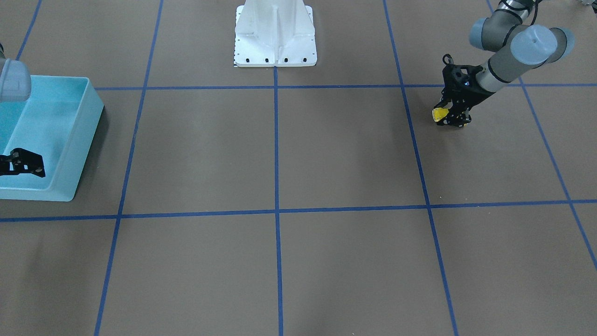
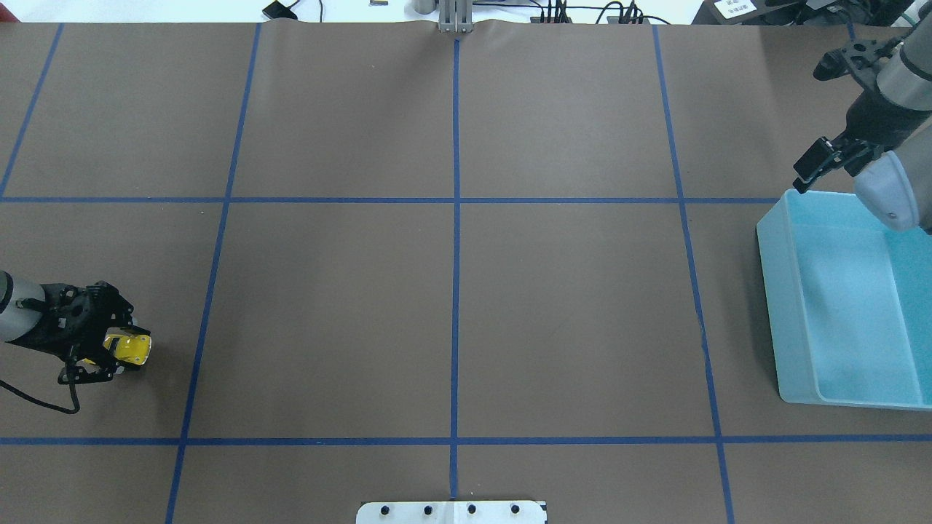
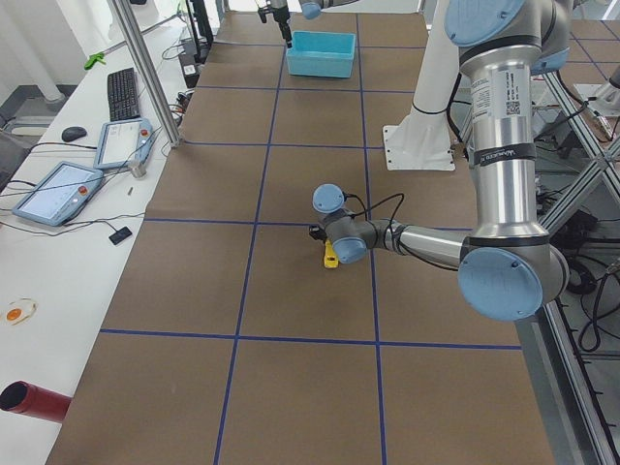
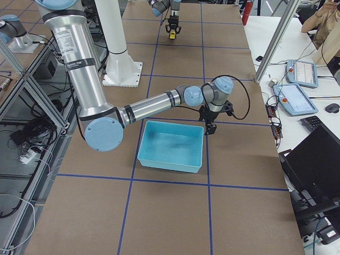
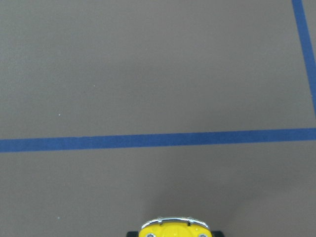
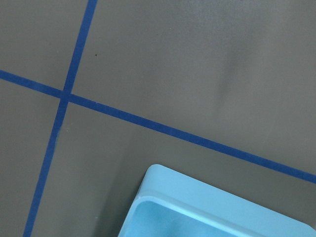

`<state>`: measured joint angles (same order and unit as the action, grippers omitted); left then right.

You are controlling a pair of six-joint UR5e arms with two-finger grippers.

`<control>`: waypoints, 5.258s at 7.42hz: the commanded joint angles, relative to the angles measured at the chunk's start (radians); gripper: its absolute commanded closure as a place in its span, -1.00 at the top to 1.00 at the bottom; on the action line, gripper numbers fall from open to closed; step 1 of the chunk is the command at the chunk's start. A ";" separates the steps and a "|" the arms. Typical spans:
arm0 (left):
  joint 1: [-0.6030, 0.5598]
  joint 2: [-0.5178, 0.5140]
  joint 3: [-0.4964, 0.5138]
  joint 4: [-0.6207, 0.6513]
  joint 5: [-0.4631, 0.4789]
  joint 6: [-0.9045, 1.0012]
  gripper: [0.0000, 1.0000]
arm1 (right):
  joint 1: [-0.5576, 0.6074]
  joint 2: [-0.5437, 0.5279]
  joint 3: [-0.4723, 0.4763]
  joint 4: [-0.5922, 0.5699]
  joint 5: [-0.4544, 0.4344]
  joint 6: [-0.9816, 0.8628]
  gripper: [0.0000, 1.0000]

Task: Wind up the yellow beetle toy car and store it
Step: 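Drag the yellow car backward toward the robot with the left gripper, then release the yellow car and lift the left gripper away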

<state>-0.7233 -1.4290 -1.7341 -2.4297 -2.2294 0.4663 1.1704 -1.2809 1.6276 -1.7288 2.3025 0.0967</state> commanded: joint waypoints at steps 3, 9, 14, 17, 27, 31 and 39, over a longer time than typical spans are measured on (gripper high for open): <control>-0.002 0.005 0.042 -0.062 -0.003 0.000 -1.00 | 0.000 0.000 0.000 0.000 0.000 0.000 1.00; -0.054 0.070 0.105 -0.204 -0.059 0.000 -1.00 | 0.000 -0.006 0.000 0.000 0.000 0.000 1.00; -0.096 0.070 0.163 -0.256 -0.087 0.006 -1.00 | 0.000 -0.005 0.000 0.000 0.000 0.000 1.00; -0.114 0.070 0.221 -0.326 -0.105 0.008 -1.00 | 0.000 -0.005 0.000 0.000 0.000 0.000 1.00; -0.185 0.079 0.314 -0.445 -0.142 0.000 0.98 | 0.000 -0.005 0.002 0.000 0.002 0.000 1.00; -0.211 0.093 0.312 -0.448 -0.177 -0.001 1.00 | 0.000 -0.005 0.002 0.000 0.002 0.000 1.00; -0.231 0.090 0.249 -0.434 -0.168 -0.269 1.00 | 0.000 0.009 0.006 0.000 0.002 0.002 1.00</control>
<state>-0.9417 -1.3379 -1.4718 -2.8731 -2.4036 0.2680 1.1704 -1.2786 1.6312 -1.7288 2.3040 0.0976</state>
